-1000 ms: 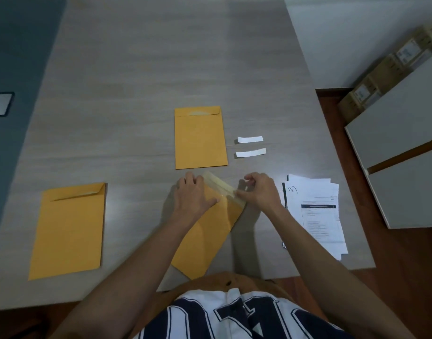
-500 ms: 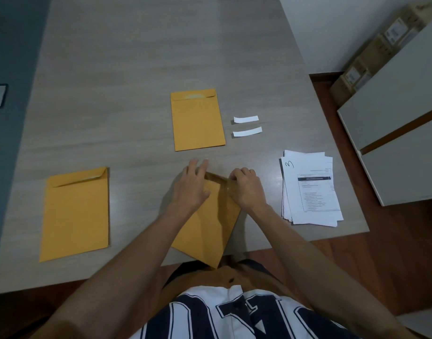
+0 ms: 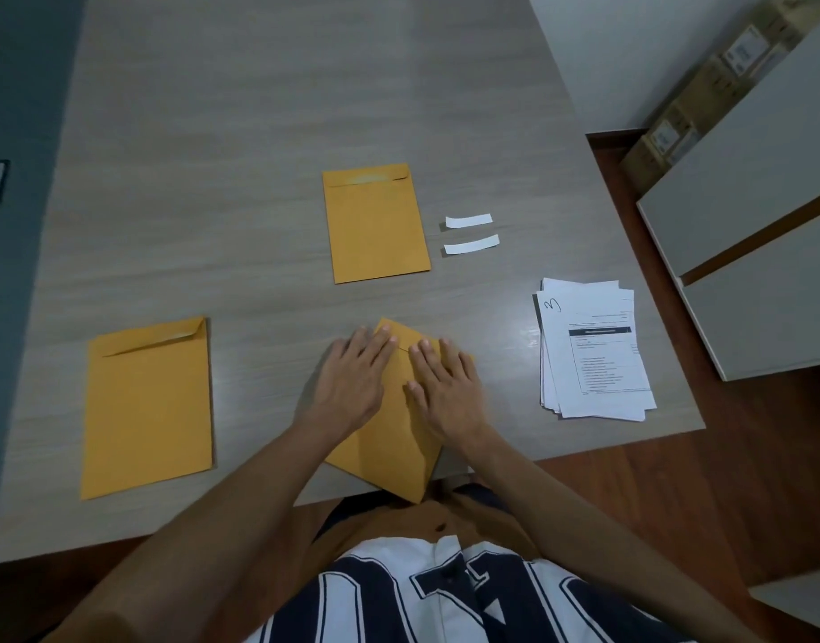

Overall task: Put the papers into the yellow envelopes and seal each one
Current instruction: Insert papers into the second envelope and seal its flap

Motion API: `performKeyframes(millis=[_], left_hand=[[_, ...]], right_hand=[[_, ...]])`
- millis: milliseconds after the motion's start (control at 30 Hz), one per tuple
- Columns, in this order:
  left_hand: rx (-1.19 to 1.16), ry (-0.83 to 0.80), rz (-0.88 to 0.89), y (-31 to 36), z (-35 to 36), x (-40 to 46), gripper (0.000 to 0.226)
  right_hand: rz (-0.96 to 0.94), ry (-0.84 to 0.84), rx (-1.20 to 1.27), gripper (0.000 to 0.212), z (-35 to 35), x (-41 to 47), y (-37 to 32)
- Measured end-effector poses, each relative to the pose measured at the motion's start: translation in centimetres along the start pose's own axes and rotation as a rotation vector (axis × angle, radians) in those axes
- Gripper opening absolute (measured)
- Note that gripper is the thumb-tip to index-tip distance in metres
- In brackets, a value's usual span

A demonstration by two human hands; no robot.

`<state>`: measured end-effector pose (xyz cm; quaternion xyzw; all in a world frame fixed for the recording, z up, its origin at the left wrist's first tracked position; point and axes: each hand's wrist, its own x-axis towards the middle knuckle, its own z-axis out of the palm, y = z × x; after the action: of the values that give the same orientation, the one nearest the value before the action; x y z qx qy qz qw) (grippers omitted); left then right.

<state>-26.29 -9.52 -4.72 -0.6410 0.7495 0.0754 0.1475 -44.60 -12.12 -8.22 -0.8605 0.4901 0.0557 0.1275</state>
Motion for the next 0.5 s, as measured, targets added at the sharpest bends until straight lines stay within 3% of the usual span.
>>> performKeyframes(millis=[133, 333, 500], left_hand=[[0.087, -0.022, 0.003, 0.1, 0.4, 0.2, 0.061], [0.07, -0.064, 0.0, 0.2, 0.3, 0.3, 0.061], [-0.041, -0.136, -0.085, 1.3, -1.5, 1.2, 0.062]], right_hand=[[-0.055, 0.063, -0.07, 0.056, 0.7, -0.3, 1.8], [-0.077, 0.325, -0.092, 0.04, 1.8, -3.3, 6.5], [-0.037, 0.322, -0.087, 0.042, 1.8, -3.4, 5.9]])
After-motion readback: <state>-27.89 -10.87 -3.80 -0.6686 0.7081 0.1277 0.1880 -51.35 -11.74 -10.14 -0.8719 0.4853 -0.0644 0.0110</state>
